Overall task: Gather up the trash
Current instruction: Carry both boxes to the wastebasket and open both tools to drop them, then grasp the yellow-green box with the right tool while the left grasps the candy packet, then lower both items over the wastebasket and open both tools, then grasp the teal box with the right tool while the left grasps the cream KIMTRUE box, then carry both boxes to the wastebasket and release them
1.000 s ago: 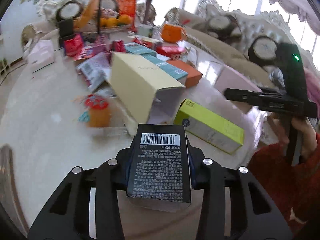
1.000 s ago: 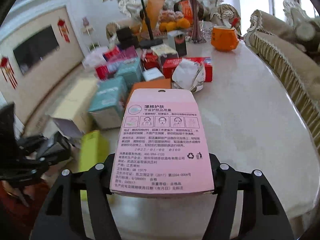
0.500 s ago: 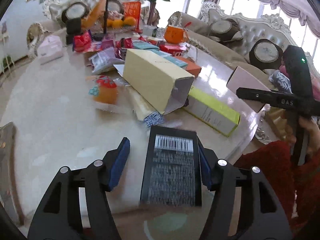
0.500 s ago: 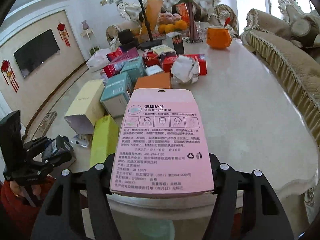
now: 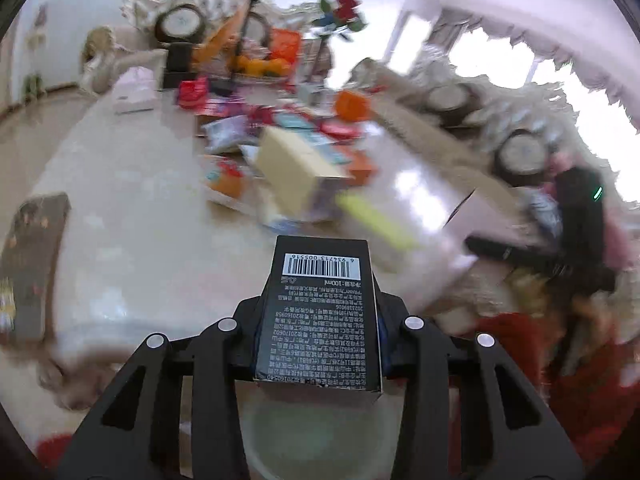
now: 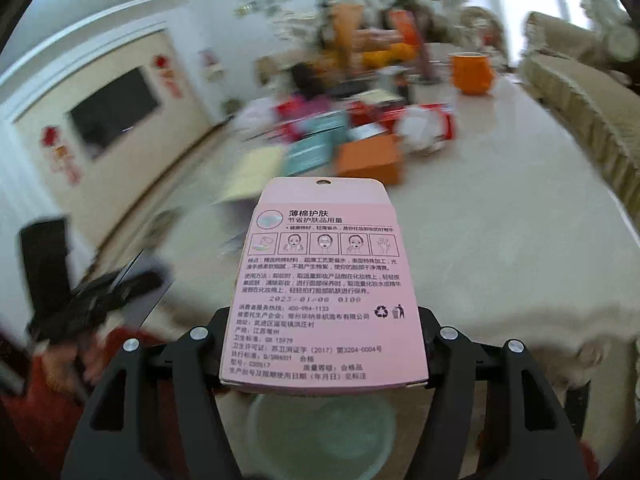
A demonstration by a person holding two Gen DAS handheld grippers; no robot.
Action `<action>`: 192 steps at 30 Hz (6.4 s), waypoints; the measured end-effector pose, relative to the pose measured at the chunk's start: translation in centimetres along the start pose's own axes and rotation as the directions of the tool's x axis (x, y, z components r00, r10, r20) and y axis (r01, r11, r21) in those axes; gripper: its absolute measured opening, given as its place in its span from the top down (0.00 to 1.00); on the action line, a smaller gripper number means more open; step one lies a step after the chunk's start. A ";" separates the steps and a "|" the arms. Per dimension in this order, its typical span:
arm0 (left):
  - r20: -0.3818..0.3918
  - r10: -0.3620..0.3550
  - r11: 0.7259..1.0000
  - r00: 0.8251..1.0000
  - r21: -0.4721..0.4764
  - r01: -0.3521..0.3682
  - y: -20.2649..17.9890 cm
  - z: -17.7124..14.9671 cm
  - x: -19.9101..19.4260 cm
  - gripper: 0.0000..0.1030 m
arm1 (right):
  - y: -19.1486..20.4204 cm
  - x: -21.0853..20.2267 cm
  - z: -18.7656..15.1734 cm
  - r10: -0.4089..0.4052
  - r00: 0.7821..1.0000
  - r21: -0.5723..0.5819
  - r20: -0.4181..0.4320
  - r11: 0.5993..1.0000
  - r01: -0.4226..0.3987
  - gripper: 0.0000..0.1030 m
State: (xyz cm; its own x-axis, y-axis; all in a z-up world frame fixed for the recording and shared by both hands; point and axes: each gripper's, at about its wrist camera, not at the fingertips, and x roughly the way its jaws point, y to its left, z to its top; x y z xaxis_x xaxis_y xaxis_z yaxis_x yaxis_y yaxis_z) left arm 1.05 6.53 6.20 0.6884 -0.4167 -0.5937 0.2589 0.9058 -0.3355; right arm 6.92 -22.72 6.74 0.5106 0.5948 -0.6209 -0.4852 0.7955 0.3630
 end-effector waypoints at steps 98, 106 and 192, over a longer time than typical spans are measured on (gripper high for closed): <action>-0.521 0.117 0.981 0.846 -0.070 -0.179 1.7 -17.4 14.3 0.61 | -1.0 15.2 -18.2 -0.035 0.848 0.122 -0.529 0.986 0.117 0.74; -0.573 0.096 0.980 0.814 -0.089 -0.178 1.9 -19.1 16.4 0.42 | -0.3 17.3 -18.8 -0.081 0.834 0.066 -0.546 0.988 0.139 0.73; -0.094 0.072 0.976 0.993 -0.197 -0.090 10.4 11.7 13.5 0.55 | 1.6 14.0 10.6 -0.092 0.996 0.018 0.008 0.996 0.092 0.53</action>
State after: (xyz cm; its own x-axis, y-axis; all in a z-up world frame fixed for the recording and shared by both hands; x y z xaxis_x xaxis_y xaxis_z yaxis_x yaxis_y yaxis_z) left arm 20.98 11.28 3.25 0.6383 -0.3554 -0.6828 0.0578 0.9067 -0.4179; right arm 20.78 -11.87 5.96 0.5588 0.5200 -0.6460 -0.4238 0.8486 0.3166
